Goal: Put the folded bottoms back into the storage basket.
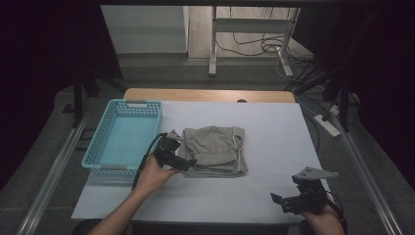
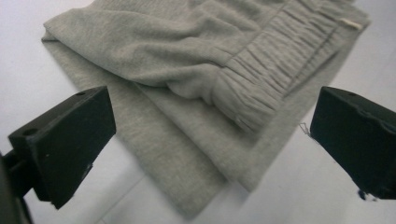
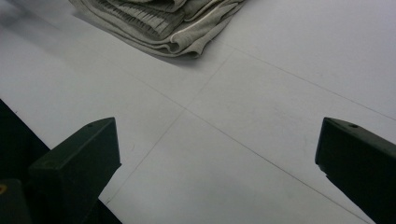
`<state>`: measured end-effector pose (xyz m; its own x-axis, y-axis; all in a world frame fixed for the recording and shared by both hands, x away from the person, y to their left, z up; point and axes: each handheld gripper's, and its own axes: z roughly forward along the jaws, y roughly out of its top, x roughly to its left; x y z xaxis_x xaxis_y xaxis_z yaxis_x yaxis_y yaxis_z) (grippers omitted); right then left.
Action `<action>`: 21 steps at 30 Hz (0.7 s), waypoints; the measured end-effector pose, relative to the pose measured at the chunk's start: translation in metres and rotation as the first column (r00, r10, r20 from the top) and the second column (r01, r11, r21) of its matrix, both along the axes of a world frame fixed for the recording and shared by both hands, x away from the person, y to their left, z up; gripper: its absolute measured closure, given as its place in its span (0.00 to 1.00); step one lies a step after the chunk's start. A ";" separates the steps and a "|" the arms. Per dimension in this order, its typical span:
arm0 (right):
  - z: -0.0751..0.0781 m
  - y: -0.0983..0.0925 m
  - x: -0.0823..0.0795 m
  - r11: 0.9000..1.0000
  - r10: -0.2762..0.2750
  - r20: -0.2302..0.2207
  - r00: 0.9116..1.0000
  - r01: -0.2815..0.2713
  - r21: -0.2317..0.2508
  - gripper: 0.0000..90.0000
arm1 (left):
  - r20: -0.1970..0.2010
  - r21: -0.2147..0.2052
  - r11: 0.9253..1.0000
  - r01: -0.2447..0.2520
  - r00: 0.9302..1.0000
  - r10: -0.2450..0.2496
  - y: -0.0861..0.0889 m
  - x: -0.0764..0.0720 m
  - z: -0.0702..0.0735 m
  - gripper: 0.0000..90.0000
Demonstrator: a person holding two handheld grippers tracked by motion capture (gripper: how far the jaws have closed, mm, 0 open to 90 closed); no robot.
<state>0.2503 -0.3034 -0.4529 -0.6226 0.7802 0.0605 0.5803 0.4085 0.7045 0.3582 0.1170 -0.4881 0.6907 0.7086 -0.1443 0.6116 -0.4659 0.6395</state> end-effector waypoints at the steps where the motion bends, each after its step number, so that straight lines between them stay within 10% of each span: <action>1: 0.000 0.000 0.000 1.000 -0.002 -0.001 1.000 0.002 0.003 0.00 | 0.000 0.006 1.000 -0.002 1.000 0.002 -0.001 0.002 -0.001 0.00; 17: 0.000 0.000 0.000 1.000 0.010 -0.004 1.000 -0.010 0.002 0.00 | -0.102 0.078 0.996 -0.044 0.993 0.051 -0.019 0.030 -0.030 0.00; 21: 0.000 0.000 0.000 1.000 0.017 -0.002 1.000 -0.017 0.002 0.00 | -0.186 0.046 0.997 -0.061 0.980 0.068 -0.014 0.034 -0.039 0.00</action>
<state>0.2502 -0.3032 -0.4531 -0.6357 0.7693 0.0634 0.5748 0.4170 0.7041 0.3924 0.1031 -0.5267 0.6068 0.7584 -0.2379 0.7483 -0.4443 0.4926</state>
